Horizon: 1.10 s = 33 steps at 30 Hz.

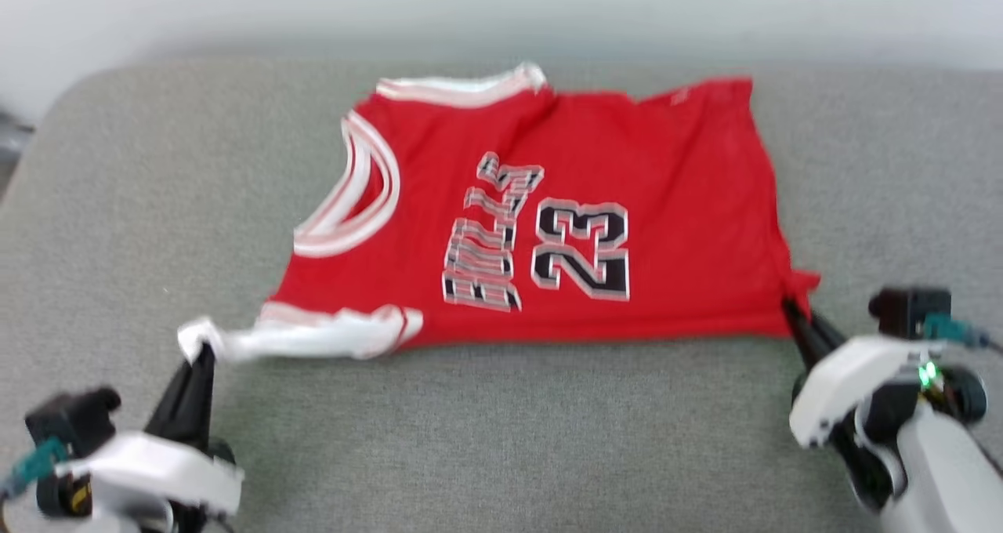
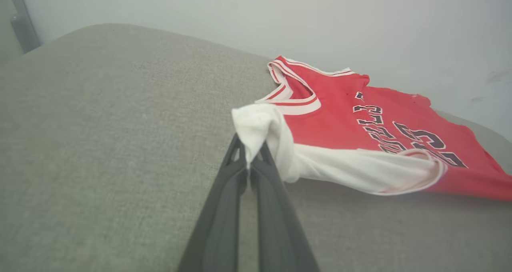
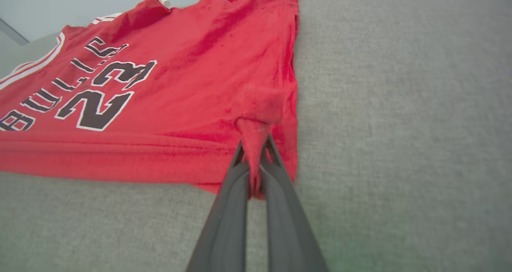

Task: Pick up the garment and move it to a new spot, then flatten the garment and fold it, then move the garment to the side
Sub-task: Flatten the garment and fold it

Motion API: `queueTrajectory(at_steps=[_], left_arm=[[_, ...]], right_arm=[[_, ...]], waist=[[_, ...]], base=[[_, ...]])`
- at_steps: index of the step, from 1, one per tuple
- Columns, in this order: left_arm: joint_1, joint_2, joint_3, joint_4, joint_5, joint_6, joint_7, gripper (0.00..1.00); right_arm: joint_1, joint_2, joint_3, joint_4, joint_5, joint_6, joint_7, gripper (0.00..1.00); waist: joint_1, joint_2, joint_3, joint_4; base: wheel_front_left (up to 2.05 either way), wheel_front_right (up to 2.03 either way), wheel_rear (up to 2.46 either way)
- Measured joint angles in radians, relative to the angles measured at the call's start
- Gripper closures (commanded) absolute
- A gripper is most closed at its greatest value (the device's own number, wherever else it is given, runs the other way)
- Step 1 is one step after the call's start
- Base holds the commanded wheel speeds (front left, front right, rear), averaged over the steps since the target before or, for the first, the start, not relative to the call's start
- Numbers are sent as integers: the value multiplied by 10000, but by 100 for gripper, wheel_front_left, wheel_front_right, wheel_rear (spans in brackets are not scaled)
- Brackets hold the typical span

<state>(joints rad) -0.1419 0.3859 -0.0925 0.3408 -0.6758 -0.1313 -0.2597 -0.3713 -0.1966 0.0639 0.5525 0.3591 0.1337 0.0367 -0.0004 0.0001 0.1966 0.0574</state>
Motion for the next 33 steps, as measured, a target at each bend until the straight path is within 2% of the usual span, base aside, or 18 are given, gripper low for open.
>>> queueTrajectory(at_steps=[10,16,22,26,33], left_arm=[[2667,-259,63,-884,-138,466,148,100],[3771,-458,119,-1532,-349,815,345,100],[3893,-391,71,-2088,-360,1083,673,100],[3270,-341,-59,-2090,-303,1122,878,100],[1663,-332,-600,-1317,-146,813,1390,100]], right_arm=[[3725,232,-759,-2786,134,35,1365,100],[5184,587,-1256,-3900,190,33,1987,100],[5408,807,-1471,-4426,102,27,2203,100],[5265,970,-1620,-4598,119,-8,2476,100],[4369,934,-1626,-4644,-675,-19,2826,100]], waist=[[0,0,-1594,38],[0,0,-2099,146],[2,0,-2174,245],[3,0,-2089,289],[4,0,-1650,247]], base=[[0,0,0],[0,0,0],[0,0,0],[0,0,0],[0,0,0]])
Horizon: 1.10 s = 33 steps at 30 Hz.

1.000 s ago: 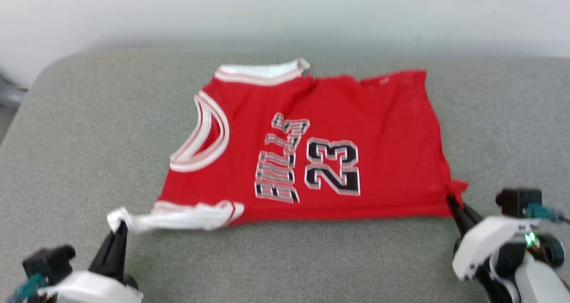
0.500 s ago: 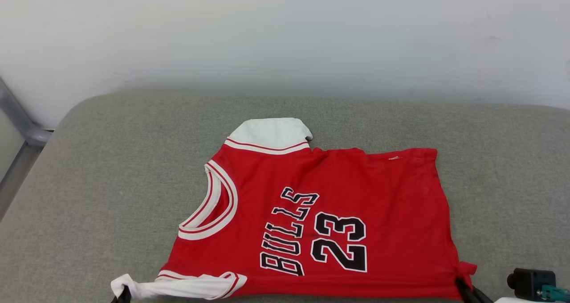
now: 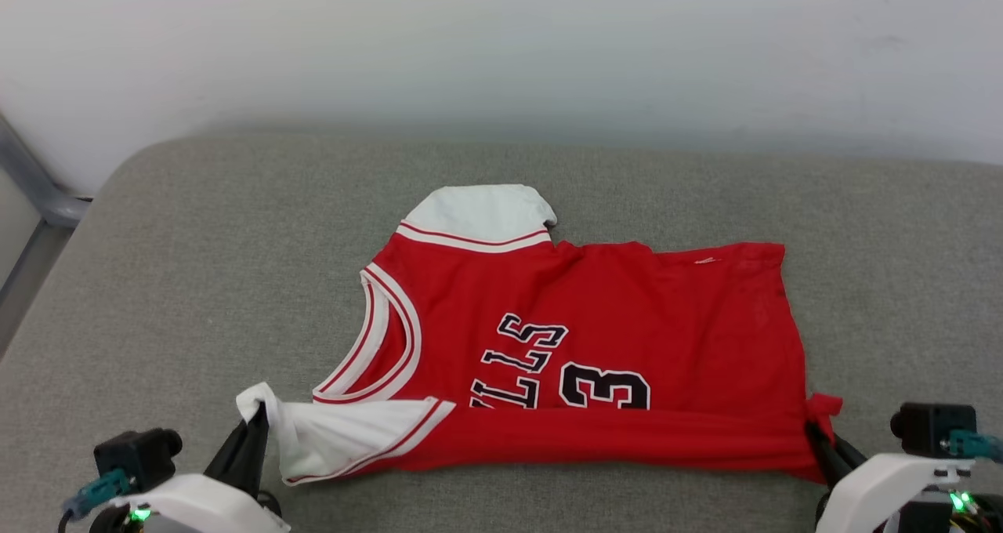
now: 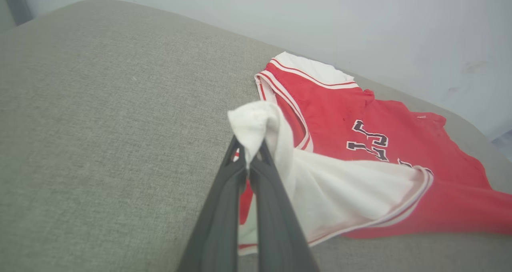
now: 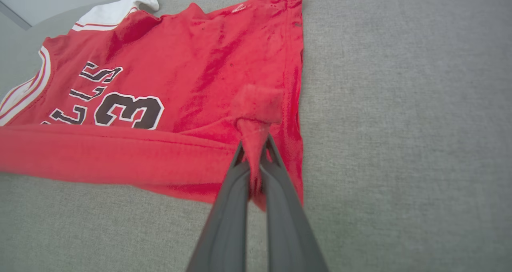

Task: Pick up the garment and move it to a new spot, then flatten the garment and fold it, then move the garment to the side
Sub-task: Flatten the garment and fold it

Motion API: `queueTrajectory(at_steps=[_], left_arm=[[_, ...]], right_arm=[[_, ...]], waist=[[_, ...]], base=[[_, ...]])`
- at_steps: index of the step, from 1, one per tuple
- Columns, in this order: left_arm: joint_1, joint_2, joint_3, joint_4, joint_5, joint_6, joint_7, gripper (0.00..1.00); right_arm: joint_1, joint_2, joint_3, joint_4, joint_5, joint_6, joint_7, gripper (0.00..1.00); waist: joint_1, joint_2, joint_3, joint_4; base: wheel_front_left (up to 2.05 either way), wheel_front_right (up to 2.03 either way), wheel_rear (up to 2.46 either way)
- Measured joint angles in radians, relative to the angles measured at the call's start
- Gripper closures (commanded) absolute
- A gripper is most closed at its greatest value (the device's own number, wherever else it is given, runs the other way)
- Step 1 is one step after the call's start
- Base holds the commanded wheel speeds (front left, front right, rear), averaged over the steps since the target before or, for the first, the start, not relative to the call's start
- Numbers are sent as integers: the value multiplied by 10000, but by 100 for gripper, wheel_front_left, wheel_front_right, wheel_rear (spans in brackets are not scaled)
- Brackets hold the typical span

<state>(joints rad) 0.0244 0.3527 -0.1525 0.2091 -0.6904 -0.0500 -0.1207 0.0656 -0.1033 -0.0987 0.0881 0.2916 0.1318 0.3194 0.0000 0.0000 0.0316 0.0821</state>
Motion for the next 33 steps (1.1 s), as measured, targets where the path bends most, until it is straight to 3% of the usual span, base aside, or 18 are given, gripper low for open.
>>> queueTrajectory(at_steps=[10,20,21,23,24,33], left_arm=[[-2234,-21,-838,1860,127,-640,23,100],[-3101,-82,-1816,3511,-293,-792,77,100],[-3153,-82,-1896,3570,-401,-792,61,93],[-3218,-77,-2069,3691,-541,-792,-17,37],[-3234,-67,-2123,3756,-600,-794,-82,3],[-3360,249,-1964,4251,-851,-780,-690,0]], right_arm=[[-1419,134,228,851,-771,-4,433,100],[-1617,337,169,1400,-938,0,581,100],[-1624,349,157,1452,-940,0,537,87],[-1628,355,184,1501,-920,-2,426,53],[-1627,357,201,1513,-878,-2,370,0],[-1448,408,148,821,-1003,-8,-2619,0]], waist=[[2,0,1263,-144],[2,0,1696,-285],[2,0,1679,-287],[2,0,1625,-280],[1,0,1586,-269],[0,0,1033,-174]], base=[[0,0,0],[0,0,0],[0,0,0],[0,0,0],[0,0,0],[0,0,0]])
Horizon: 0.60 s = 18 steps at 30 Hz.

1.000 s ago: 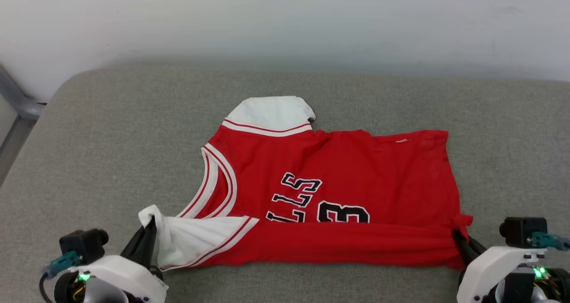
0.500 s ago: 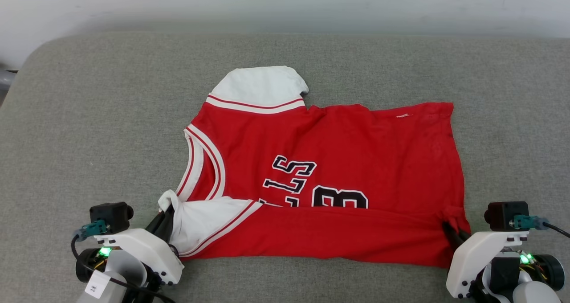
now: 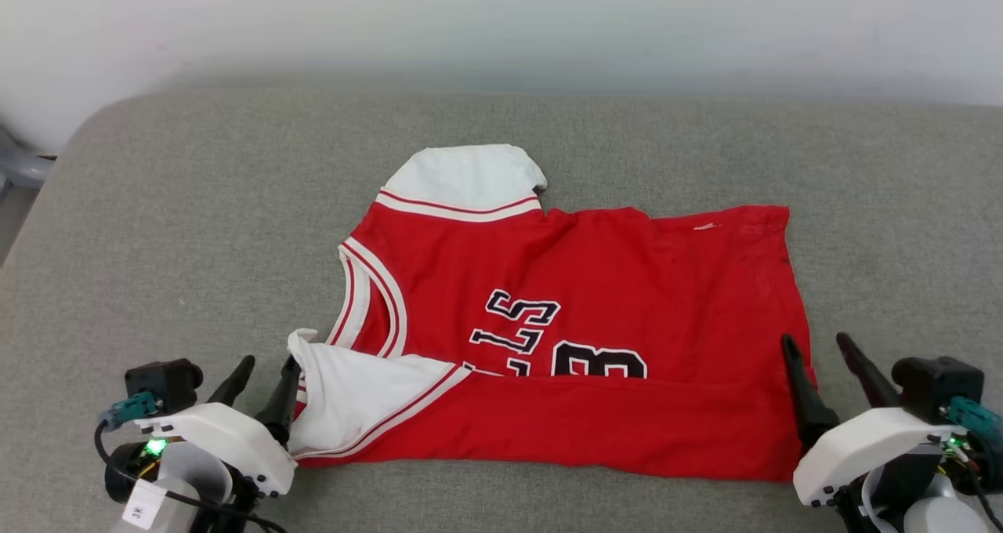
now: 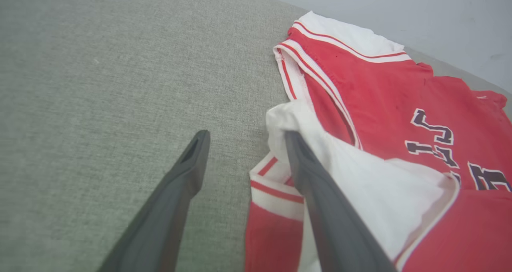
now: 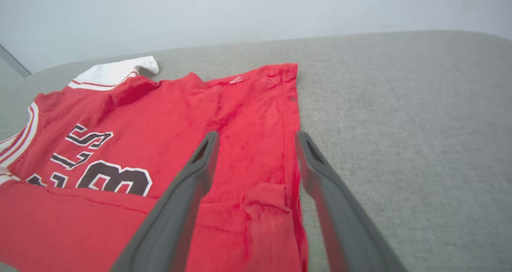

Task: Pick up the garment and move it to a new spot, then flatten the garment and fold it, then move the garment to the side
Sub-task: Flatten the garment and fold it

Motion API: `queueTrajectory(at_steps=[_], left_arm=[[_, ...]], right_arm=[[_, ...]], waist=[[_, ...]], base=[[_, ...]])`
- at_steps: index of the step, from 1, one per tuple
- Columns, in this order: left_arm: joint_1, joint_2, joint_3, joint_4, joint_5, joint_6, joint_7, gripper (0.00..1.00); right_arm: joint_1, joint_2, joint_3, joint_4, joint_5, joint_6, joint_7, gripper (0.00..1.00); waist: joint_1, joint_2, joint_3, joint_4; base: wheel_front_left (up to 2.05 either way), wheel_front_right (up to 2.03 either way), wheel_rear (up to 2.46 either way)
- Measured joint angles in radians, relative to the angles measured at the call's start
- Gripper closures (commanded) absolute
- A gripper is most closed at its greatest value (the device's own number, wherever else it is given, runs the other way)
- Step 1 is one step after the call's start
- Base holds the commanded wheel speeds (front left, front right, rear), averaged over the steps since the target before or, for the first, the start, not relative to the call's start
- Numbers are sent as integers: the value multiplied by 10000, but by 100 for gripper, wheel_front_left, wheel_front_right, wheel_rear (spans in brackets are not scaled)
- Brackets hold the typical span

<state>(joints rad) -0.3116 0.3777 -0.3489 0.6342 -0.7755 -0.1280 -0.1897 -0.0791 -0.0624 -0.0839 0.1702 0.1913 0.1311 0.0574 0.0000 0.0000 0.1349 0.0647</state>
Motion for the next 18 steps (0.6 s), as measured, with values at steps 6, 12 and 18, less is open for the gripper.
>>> queueTrajectory(at_steps=[6,12,18], left_arm=[[-6,516,46,-245,81,211,301,0],[128,1168,35,-1459,-573,173,2169,0],[518,2102,19,-3110,-1825,236,5062,0]], right_arm=[[390,58,-52,-523,-150,0,-970,0],[875,92,-84,-1233,-130,-2,-926,0],[1104,105,-10,-1824,46,-2,-819,0]], waist=[[-1,0,-485,-1],[-1,0,-819,-21],[-1,0,-722,-102]], base=[[0,0,0],[0,0,0],[0,0,0]])
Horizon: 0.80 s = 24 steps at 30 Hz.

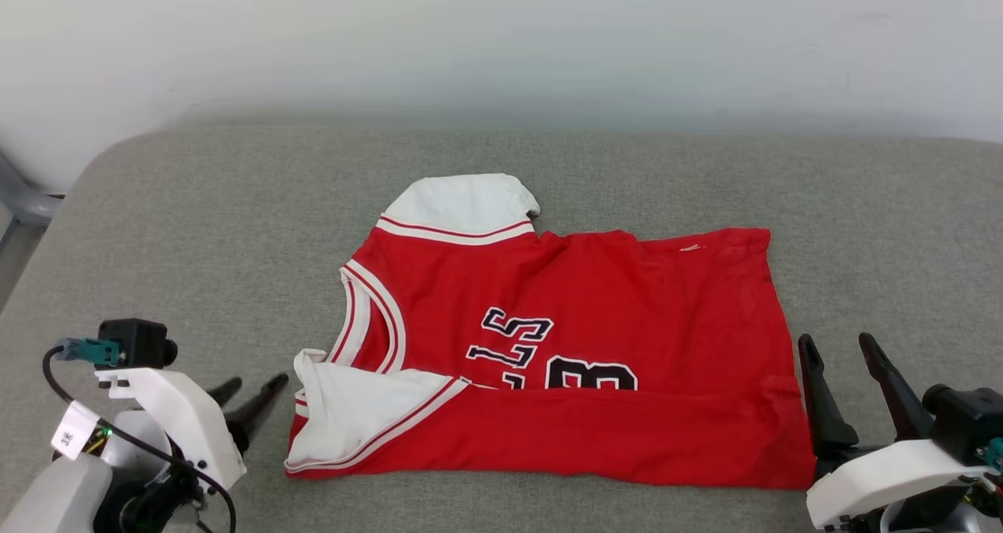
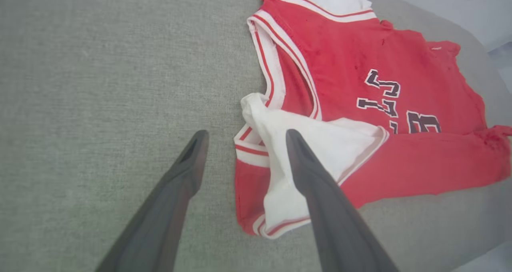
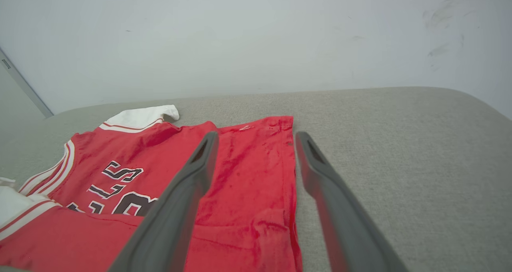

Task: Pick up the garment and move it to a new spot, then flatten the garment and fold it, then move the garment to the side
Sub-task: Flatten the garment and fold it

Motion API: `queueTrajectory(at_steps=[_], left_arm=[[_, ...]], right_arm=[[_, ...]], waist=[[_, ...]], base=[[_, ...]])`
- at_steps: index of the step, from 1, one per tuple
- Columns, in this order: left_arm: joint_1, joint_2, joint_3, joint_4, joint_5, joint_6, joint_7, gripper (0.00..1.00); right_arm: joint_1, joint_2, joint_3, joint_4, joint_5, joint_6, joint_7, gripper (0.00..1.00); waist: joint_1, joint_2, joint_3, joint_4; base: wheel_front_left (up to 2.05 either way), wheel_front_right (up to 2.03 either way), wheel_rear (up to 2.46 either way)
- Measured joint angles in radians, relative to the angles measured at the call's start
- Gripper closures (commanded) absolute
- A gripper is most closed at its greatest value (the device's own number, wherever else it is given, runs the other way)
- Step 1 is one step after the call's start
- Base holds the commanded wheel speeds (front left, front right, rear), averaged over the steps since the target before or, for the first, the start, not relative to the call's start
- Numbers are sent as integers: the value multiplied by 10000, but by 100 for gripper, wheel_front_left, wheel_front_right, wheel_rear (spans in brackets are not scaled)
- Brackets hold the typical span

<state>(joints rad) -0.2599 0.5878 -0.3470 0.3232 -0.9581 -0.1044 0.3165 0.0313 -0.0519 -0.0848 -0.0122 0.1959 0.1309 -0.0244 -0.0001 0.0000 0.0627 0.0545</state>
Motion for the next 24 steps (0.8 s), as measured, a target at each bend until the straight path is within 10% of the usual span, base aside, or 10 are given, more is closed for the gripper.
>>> queueTrajectory(at_steps=[7,22,24], left_arm=[[541,619,-169,-1177,-955,627,2357,0],[237,165,-717,-125,-826,644,2633,0],[80,50,-800,161,-851,493,2700,82]], right_arm=[[-30,4,96,-261,213,0,77,0],[-474,6,351,-299,554,0,257,0],[-475,6,268,-322,623,0,360,0]], waist=[[0,0,397,-241],[0,0,1494,-674],[-1,0,1502,-656]], base=[[0,0,0],[0,0,0],[0,0,0]])
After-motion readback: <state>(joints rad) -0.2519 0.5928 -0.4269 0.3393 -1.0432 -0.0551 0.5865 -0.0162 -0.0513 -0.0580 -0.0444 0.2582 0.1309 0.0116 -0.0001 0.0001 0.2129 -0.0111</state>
